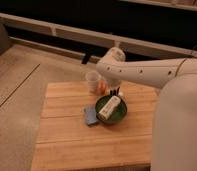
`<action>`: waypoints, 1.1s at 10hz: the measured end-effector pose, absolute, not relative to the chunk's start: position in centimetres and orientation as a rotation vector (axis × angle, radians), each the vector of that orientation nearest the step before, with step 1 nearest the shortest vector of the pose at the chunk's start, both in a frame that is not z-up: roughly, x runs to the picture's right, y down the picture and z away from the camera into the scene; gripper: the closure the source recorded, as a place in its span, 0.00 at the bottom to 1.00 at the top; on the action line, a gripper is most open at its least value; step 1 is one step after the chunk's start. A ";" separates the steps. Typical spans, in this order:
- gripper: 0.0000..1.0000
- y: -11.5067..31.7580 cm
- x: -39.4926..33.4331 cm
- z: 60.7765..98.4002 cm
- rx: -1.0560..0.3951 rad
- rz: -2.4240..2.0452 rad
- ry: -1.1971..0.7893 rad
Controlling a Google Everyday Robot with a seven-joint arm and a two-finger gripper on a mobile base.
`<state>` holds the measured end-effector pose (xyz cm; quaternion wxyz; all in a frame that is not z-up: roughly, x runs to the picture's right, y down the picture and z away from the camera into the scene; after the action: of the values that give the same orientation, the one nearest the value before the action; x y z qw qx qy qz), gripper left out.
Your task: Knock the eraser over
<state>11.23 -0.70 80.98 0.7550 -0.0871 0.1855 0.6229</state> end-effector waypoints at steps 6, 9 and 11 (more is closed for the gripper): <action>1.00 -1.9 17.9 86.5 -0.143 1.409 0.424; 1.00 -1.2 18.4 89.8 -0.211 1.447 0.369; 1.00 -2.0 17.2 91.9 -0.266 1.423 0.301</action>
<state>17.23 -1.96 91.92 0.7390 -0.1211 0.1373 0.6483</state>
